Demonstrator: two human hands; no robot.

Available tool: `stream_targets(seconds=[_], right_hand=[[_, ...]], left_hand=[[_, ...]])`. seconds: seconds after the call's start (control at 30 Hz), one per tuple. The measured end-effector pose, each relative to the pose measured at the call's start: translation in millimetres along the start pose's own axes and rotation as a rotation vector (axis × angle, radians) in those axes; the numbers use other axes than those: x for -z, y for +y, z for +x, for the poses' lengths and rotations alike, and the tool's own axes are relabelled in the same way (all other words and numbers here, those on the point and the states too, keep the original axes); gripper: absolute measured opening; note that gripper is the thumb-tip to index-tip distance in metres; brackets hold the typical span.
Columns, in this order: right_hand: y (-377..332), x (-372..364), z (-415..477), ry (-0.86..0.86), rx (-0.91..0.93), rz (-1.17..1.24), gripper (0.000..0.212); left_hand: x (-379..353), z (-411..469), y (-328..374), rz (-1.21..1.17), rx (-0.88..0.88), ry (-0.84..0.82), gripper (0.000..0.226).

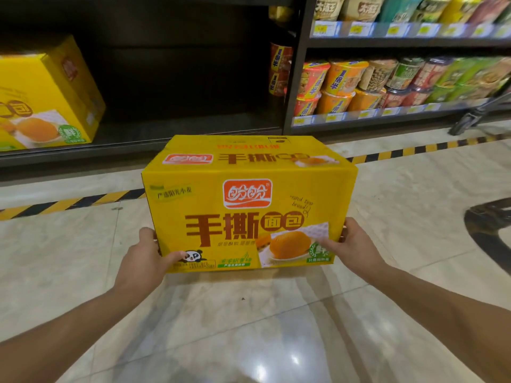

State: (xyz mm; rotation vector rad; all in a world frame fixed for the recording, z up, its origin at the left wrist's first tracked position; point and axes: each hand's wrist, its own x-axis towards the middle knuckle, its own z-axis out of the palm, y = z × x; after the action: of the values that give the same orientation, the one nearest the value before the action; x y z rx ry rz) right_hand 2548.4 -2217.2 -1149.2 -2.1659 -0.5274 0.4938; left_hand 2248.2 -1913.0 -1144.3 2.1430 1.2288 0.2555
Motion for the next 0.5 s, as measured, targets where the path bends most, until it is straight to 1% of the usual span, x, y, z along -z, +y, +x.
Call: stream_targets(seconds=[0.1,0.2,0.3,0.37,0.43,0.47,0.5], right_hand=[[10,-6,-7,-0.046,-0.049,-0.084,0.061],[23,-15,-18,-0.1,-0.027,-0.116,0.073],[27,-23,-26,-0.118,-0.026,-0.16,0.068],[25,-22,-28,-0.118,-0.042,-0.171,0.069],[18,-18,-29,-0.145,-0.062,-0.101,0.073],[13,-16,-32,-0.17,-0.076,-0.035,0.069],[5,-13,-37,-0.207,-0.089,0.044,0.059]], left_hand=[[-9,-3,-15,0.076,0.038,-0.048,0.053],[-18,-6,-31,0.133,0.061,-0.103,0.054],[-22,-8,-37,0.147,0.056,-0.117,0.051],[-19,-8,-37,0.125,0.061,-0.125,0.052],[-16,-7,-35,0.067,0.073,-0.157,0.056],[-12,-9,-32,-0.001,0.087,-0.179,0.059],[-8,-10,-27,-0.103,0.113,-0.209,0.062]])
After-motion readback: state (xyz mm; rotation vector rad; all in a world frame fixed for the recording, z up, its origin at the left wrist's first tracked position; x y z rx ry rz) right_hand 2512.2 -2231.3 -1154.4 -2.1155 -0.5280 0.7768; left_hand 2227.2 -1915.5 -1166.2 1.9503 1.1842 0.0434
